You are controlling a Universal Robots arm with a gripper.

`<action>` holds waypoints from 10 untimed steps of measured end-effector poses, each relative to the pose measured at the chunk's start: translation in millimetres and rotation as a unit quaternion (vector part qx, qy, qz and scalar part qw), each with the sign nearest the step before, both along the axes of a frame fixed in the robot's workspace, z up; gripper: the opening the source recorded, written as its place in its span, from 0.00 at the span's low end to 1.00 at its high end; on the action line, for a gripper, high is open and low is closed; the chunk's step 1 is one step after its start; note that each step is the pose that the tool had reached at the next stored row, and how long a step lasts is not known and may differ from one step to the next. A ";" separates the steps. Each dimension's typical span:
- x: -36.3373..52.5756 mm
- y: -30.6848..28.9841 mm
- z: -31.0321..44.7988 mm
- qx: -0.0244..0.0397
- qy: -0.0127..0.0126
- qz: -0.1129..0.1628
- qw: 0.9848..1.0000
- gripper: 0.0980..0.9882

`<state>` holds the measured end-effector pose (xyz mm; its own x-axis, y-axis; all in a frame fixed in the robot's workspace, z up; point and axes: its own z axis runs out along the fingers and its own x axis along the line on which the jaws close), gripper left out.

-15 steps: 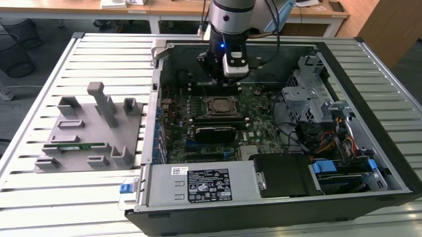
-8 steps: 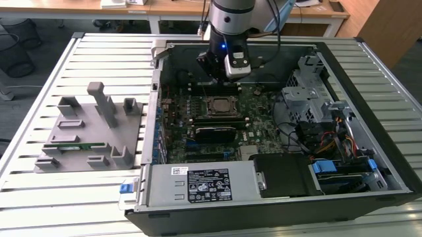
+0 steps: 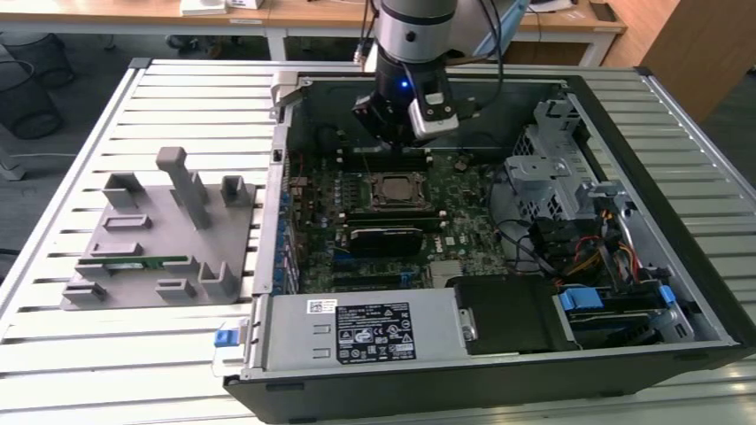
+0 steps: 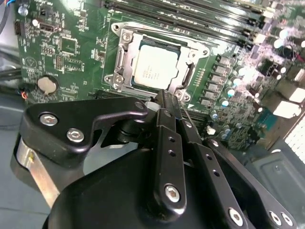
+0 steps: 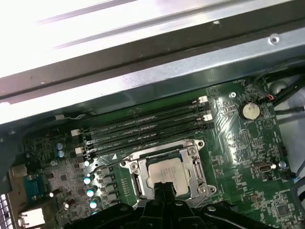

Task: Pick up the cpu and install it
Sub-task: 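Install the first cpu locking lever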

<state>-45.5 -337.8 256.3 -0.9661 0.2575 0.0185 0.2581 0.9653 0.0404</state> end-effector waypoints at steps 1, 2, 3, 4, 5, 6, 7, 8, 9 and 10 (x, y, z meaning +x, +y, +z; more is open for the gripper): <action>0.0 0.0 -0.1 0.000 -0.001 0.005 1.000 0.01; 0.0 0.0 -0.2 0.000 -0.001 0.011 1.000 0.01; 0.0 -0.1 -0.3 0.000 -0.001 0.017 1.000 0.01; -0.1 0.0 -0.4 0.000 -0.001 0.025 1.000 0.01; -0.1 0.0 -0.5 0.000 -0.001 0.034 0.999 0.01; -0.1 0.0 -0.6 0.000 -0.001 0.043 0.999 0.01; 0.0 0.0 -0.7 0.000 -0.001 0.052 0.999 0.01; -0.1 0.0 -0.8 0.000 -0.001 0.061 0.998 0.01; -0.1 0.0 -0.9 0.000 -0.001 0.070 0.998 0.01; -0.1 0.0 -1.0 0.000 -0.001 0.079 0.997 0.01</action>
